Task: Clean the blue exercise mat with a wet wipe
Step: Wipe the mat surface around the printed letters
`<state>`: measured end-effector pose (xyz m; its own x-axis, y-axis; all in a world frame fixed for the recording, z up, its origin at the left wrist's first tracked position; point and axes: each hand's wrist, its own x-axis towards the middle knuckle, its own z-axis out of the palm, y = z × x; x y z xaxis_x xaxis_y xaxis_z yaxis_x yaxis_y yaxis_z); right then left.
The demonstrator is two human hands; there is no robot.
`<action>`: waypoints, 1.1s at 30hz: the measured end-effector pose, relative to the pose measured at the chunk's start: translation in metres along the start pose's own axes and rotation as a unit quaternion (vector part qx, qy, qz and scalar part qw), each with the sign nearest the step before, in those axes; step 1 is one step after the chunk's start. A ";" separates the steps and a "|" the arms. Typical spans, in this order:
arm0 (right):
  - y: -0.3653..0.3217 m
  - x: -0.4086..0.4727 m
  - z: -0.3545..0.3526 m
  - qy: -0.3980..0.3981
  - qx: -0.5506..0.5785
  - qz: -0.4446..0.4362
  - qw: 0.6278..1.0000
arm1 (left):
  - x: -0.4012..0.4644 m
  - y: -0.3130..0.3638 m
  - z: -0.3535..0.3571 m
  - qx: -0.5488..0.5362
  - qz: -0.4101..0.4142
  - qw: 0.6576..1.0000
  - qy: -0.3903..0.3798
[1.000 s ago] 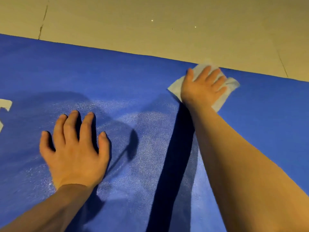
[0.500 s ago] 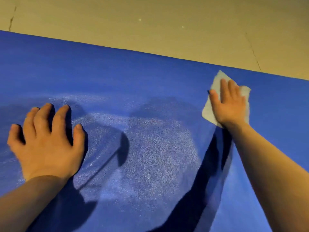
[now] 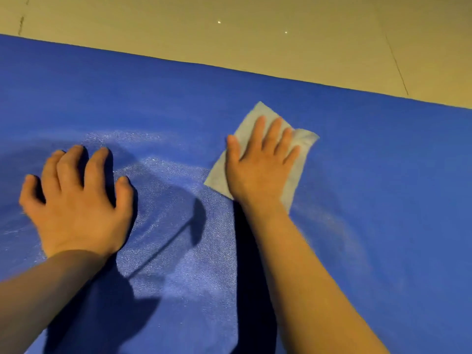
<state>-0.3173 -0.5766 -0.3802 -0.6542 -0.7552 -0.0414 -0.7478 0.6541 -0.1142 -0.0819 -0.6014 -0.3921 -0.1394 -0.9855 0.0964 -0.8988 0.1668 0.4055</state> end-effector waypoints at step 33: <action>0.117 -0.155 0.003 0.004 0.062 -0.239 0.969 | -0.021 0.012 -0.015 0.125 0.019 0.988 -0.085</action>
<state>-0.3031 -0.3832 -0.3902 -0.2385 -0.9696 0.0539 -0.9466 0.2197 -0.2360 -0.0838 -0.5781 -0.3751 -0.2227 -0.9733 -0.0548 -0.9635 0.2112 0.1643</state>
